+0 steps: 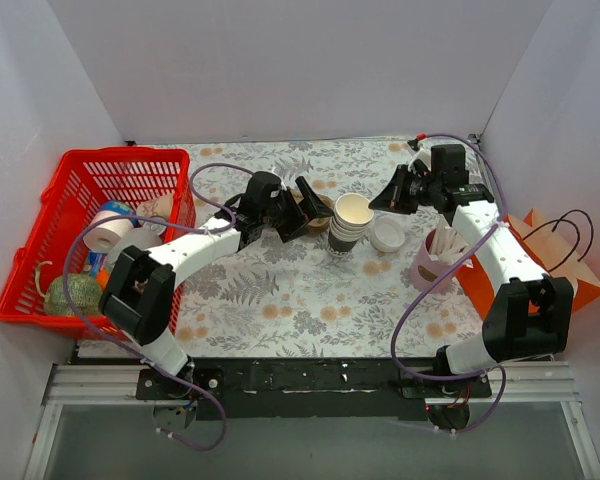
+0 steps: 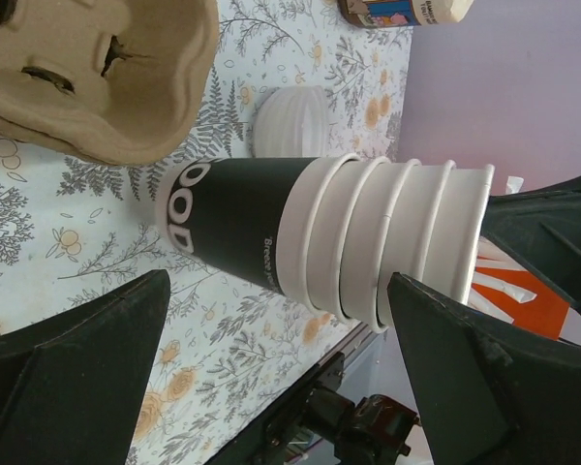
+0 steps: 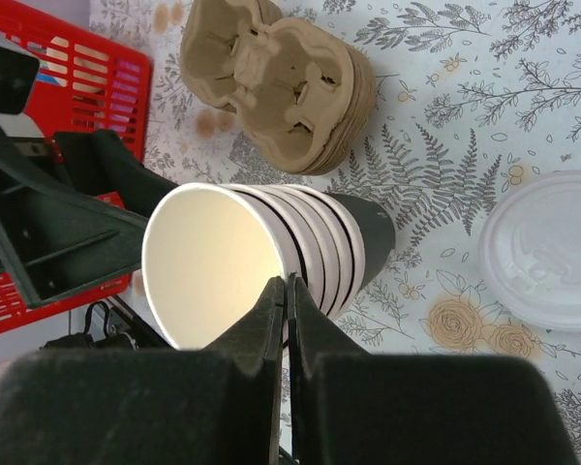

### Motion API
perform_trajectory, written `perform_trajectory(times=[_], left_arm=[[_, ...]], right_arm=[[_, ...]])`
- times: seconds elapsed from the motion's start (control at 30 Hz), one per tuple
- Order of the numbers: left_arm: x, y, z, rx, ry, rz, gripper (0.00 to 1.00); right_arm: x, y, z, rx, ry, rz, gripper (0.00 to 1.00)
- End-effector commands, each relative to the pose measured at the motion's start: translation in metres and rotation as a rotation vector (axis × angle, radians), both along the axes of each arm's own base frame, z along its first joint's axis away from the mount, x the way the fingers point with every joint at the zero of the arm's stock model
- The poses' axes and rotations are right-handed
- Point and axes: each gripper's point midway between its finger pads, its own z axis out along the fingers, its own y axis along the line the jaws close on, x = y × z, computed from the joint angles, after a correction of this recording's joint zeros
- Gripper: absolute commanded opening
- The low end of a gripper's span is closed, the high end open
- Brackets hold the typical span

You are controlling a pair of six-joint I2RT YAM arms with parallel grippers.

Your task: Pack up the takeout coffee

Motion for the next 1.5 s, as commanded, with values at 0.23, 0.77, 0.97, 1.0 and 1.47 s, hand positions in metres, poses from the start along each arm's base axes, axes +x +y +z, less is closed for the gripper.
perform_trajectory(times=[0.23, 0.77, 0.97, 1.0, 1.47], left_arm=[[-0.009, -0.012, 0.022, -0.103, -0.013, -0.041, 0.98], [-0.006, -0.004, 0.016, -0.033, -0.018, -0.019, 0.98], [-0.006, -0.003, 0.022, -0.041, -0.033, -0.015, 0.98], [-0.007, -0.001, 0.024, -0.036, -0.036, -0.008, 0.98], [-0.002, -0.004, 0.020, -0.011, -0.034, -0.015, 0.98]], right_arm=[[0.001, 0.007, 0.020, 0.022, -0.086, 0.024, 0.01], [0.000, 0.007, 0.011, -0.017, -0.083, 0.028, 0.01], [0.001, 0.007, 0.006, -0.033, -0.079, 0.027, 0.01], [0.004, 0.005, 0.004, -0.046, -0.078, 0.014, 0.01], [0.002, 0.014, 0.004, -0.020, -0.064, 0.052, 0.01]])
